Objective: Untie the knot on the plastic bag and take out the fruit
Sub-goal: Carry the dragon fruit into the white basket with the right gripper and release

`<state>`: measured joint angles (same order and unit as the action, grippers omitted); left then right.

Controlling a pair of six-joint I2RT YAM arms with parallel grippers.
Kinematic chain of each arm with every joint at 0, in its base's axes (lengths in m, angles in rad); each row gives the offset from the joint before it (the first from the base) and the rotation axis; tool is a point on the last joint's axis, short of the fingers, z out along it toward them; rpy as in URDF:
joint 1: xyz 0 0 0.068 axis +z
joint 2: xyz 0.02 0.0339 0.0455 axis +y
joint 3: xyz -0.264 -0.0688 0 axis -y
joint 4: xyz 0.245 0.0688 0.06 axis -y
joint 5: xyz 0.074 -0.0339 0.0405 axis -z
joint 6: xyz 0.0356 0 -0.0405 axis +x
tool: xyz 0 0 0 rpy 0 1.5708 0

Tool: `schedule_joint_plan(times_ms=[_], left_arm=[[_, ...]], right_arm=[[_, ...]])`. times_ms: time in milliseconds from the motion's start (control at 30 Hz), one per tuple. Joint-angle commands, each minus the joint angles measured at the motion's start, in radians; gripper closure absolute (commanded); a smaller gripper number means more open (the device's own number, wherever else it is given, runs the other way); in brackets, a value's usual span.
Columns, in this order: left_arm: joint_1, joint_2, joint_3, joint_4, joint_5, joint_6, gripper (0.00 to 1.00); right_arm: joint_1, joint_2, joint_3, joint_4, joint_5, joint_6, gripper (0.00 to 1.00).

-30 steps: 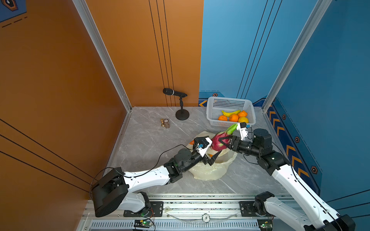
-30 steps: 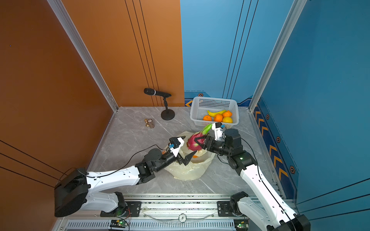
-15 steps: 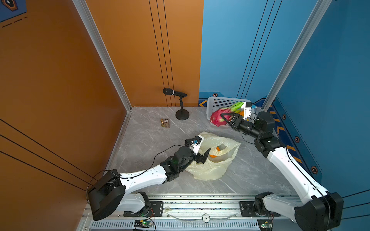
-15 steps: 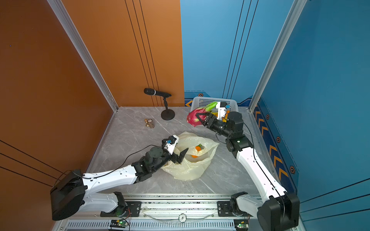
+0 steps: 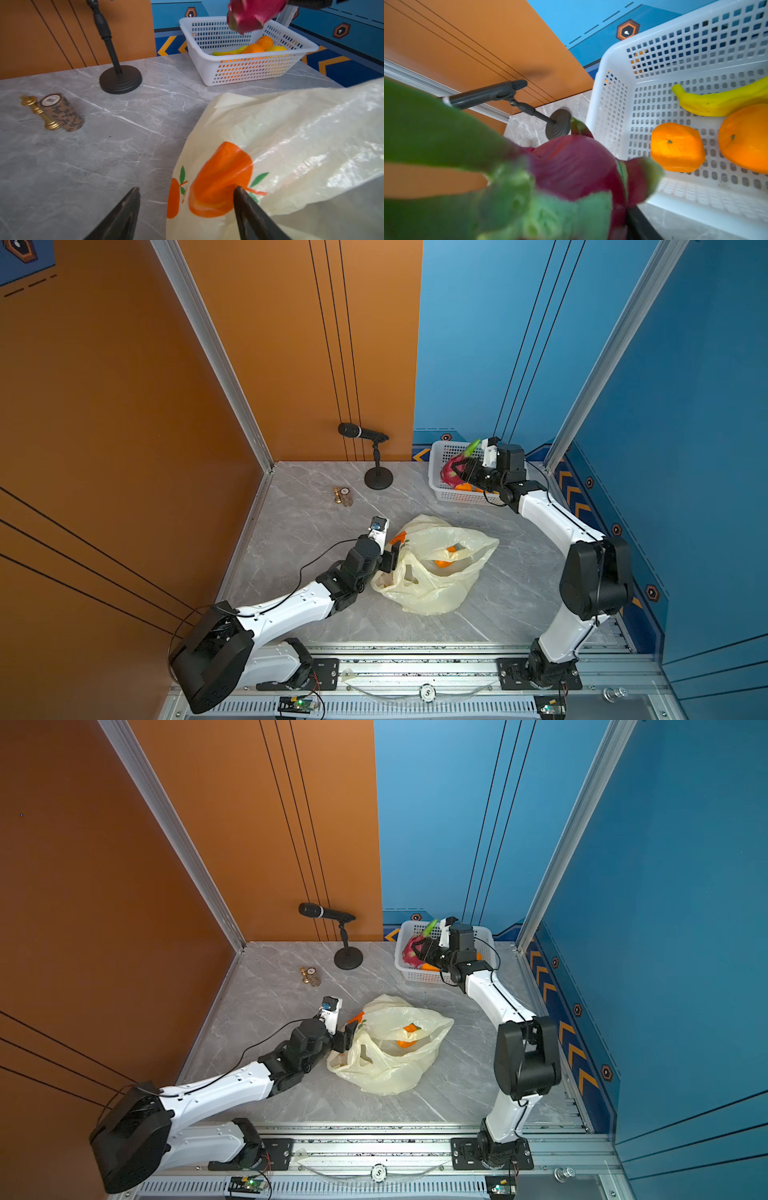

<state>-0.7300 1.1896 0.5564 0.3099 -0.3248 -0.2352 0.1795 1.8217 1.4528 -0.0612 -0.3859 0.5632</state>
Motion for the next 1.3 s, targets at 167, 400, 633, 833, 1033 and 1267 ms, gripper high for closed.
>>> schedule_joint_plan(times_ms=[167, 400, 633, 833, 1033, 1267], left_arm=[[0.081, -0.174, 0.000, -0.164, 0.044, -0.020, 0.29], [0.080, -0.225, 0.068, -0.185, 0.259, 0.024, 0.29], [0.029, -0.197, 0.160, -0.230, 0.333, 0.034, 0.28], [-0.076, -0.117, 0.280, -0.391, 0.222, 0.081, 0.28], [-0.179, -0.048, 0.301, -0.357, 0.145, 0.100, 0.28], [-0.224, 0.015, 0.313, -0.332, 0.148, 0.083, 0.28]], right_arm=[[-0.042, 0.192, 0.131, -0.060, 0.025, -0.042, 0.55], [-0.069, 0.338, 0.219, -0.131, -0.019, -0.040, 0.53], [-0.061, 0.437, 0.331, -0.213, -0.032, -0.040, 0.45], [-0.043, 0.514, 0.487, -0.331, -0.005, -0.062, 0.34], [-0.037, 0.562, 0.614, -0.387, 0.019, -0.026, 0.21], [-0.042, 0.554, 0.669, -0.404, 0.033, 0.019, 0.11]])
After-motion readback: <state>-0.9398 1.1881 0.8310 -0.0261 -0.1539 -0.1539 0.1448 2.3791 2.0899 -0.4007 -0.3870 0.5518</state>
